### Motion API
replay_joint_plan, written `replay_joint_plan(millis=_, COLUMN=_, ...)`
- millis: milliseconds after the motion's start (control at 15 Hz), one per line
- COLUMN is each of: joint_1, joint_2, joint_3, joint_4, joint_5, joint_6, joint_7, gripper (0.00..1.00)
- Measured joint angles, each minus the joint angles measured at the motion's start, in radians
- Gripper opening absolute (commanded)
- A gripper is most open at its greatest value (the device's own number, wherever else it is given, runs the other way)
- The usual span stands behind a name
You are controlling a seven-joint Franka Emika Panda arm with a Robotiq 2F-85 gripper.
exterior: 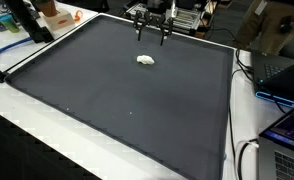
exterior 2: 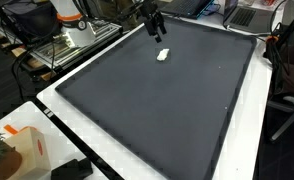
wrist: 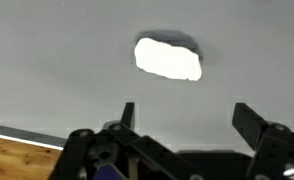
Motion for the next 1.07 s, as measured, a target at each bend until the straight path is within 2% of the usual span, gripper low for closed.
replay_joint_plan(millis=467, joint_1=-0.030, joint_2=0.106, joint_3=0.034, joint_4=0.016, joint_5=-0.172, joint_6=-0.007, joint_7=0.154, gripper=1.00)
replay_joint_plan(millis=1067, joint_1=-0.039, joint_2=0.101, joint_3=0.033, joint_4=0.020, joint_5=-0.144, joint_6=-0.007, joint_7=0.167, gripper=1.00)
